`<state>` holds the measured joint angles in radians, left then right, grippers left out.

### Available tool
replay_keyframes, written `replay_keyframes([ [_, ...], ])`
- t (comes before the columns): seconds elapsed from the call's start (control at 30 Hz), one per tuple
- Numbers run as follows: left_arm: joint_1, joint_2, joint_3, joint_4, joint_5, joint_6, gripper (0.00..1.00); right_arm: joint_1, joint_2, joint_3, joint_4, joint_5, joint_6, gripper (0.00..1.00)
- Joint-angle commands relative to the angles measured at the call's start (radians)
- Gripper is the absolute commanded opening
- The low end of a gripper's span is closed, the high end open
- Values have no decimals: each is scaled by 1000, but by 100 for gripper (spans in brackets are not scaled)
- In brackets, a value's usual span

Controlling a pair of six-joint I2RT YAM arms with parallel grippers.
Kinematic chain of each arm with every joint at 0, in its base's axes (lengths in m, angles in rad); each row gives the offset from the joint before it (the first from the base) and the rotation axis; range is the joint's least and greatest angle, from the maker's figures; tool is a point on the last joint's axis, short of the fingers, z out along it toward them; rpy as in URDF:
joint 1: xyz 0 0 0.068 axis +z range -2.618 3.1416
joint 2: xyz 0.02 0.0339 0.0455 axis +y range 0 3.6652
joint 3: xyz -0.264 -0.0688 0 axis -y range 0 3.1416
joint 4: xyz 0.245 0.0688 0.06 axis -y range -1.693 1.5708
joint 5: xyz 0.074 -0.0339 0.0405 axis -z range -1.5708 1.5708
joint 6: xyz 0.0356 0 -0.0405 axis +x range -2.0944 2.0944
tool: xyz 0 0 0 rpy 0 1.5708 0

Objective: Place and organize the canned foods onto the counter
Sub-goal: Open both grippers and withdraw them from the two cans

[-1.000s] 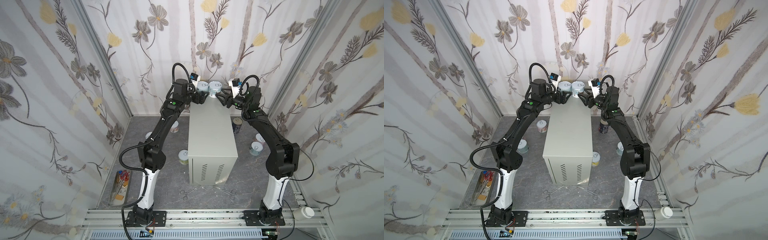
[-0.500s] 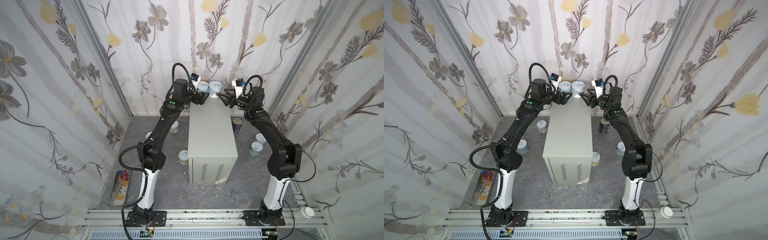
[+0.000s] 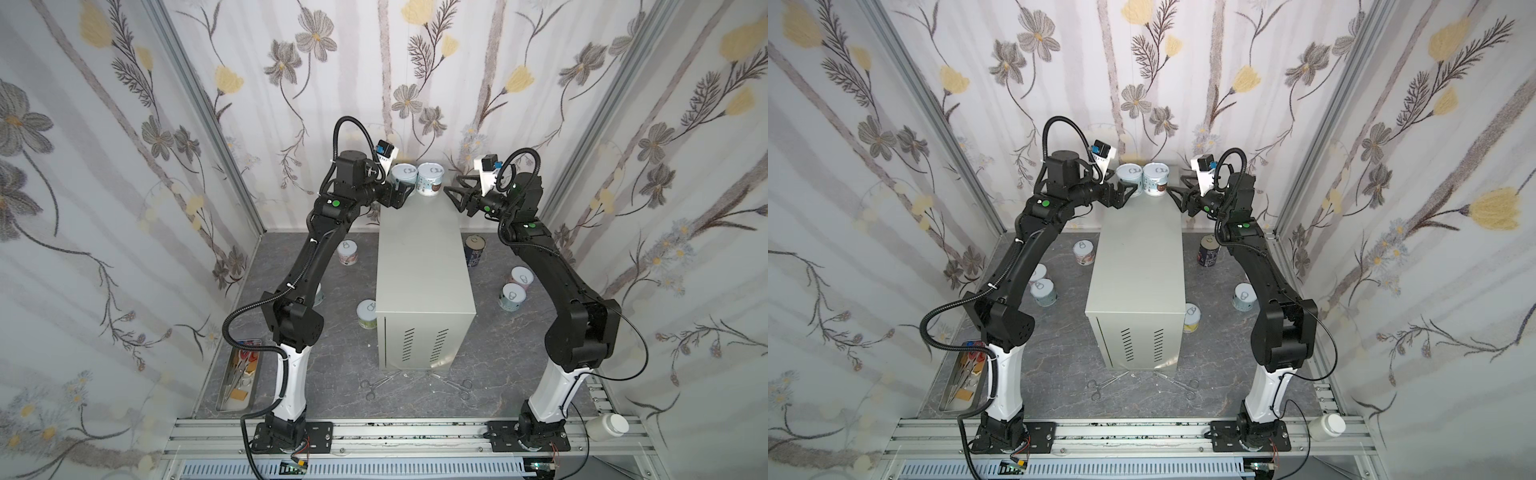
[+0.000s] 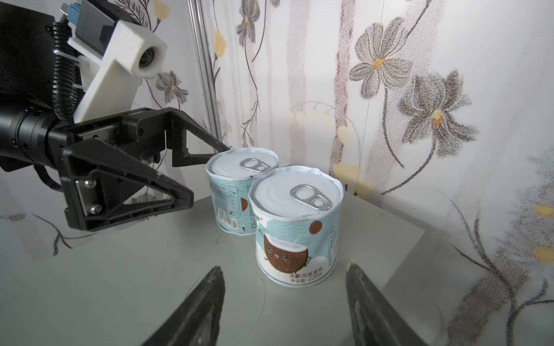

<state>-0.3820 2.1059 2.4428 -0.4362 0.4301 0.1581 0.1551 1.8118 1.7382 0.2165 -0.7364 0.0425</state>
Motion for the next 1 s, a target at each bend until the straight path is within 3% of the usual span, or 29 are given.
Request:
replay_keyframes([
  [0.0, 20, -62, -23, -25, -24, 43, 94, -9, -64, -51, -33, 41, -24, 68],
  [0.2, 55, -172, -107, -52, -96, 74, 93, -20, -190, -158, -70, 115, -22, 73],
  [0.37, 58, -242, -226, -72, -110, 144, 92, -17, -272, -263, 0, 110, 7, 88],
  [0.47, 57, -334, -414, 47, -106, 156, 91, -16, -282, -291, -4, 81, -56, 92],
  [0.63, 58, -523, -815, 458, -90, 136, 91, -2, -263, -300, 72, 87, -123, 93],
  [0.7, 57, -558, -903, 565, -84, 125, 91, 0, -238, -264, 68, 88, -127, 93],
  [0.83, 55, -563, -924, 550, -71, 112, 90, 1, -231, -252, 42, 115, -126, 91],
  [0.97, 55, -618, -992, 534, -94, 101, 90, -2, -314, -328, -49, 262, -110, 91],
])
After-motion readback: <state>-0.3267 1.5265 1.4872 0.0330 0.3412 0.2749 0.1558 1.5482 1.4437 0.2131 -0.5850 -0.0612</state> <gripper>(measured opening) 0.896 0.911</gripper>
